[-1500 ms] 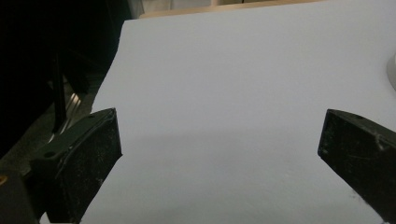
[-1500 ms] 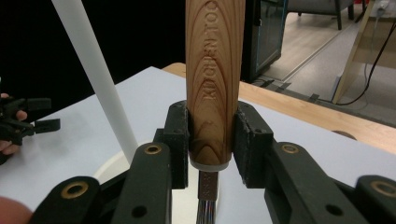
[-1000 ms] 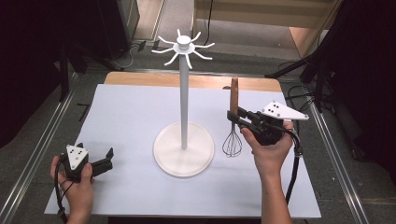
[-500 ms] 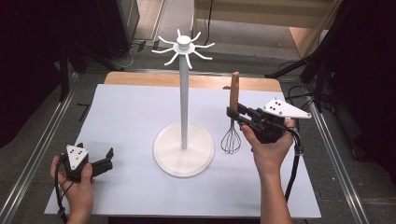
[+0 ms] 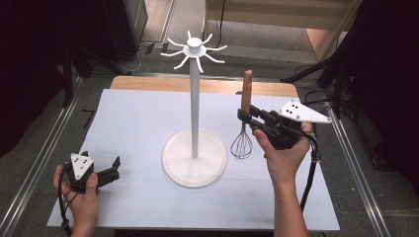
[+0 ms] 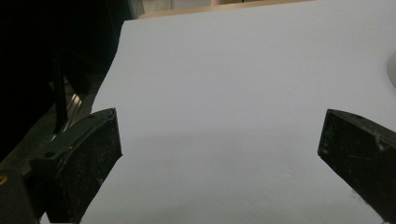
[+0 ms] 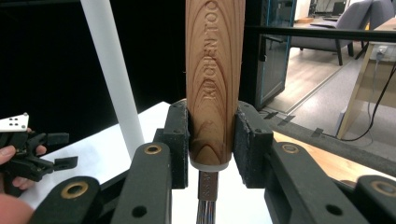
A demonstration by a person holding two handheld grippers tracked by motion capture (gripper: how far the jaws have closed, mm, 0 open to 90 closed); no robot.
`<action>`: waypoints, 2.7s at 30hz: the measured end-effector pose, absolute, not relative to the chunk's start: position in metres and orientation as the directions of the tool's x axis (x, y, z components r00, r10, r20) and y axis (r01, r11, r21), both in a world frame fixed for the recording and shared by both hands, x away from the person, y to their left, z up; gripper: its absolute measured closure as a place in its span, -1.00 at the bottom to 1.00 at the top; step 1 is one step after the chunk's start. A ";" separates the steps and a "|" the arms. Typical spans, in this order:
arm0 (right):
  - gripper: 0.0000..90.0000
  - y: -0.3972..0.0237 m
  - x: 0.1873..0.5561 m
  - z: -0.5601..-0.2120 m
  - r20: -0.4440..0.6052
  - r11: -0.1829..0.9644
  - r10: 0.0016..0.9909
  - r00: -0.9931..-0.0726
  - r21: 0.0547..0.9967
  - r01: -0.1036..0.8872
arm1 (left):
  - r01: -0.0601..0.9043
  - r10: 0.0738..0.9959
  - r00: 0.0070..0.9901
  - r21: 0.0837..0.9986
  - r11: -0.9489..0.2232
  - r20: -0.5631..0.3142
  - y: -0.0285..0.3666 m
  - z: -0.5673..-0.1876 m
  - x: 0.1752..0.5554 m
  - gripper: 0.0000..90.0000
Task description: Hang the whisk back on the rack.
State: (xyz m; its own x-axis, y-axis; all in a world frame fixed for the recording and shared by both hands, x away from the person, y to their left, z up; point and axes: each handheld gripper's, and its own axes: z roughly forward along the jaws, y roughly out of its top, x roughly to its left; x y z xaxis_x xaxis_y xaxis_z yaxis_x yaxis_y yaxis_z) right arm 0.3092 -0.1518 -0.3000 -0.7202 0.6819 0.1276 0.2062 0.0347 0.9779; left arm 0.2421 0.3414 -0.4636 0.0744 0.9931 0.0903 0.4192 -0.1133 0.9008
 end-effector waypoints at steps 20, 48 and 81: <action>0.58 -0.142 0.297 -0.271 0.096 0.019 0.659 -0.746 0.989 0.145 | 0.415 0.994 0.057 0.904 -0.105 0.089 0.342 -0.463 0.241 -1.00; 0.58 -0.123 0.281 -0.252 0.088 -0.042 0.618 -0.782 0.996 0.078 | 0.416 0.995 0.053 0.904 -0.098 0.083 0.343 -0.463 0.241 -1.00; 0.58 -0.101 0.292 -0.253 0.076 -0.050 0.585 -0.807 0.997 0.057 | 0.416 0.995 0.055 0.904 -0.095 0.080 0.343 -0.463 0.241 -1.00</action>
State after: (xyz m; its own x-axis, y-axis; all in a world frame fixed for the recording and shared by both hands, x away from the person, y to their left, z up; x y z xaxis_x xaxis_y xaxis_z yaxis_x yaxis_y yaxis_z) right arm 0.2918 -0.1014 -0.2528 -0.8073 0.5852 0.0760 0.0575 -0.0502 0.9971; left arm 0.2413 0.3430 -0.4632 0.0546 0.9953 0.0799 0.4158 -0.0954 0.9044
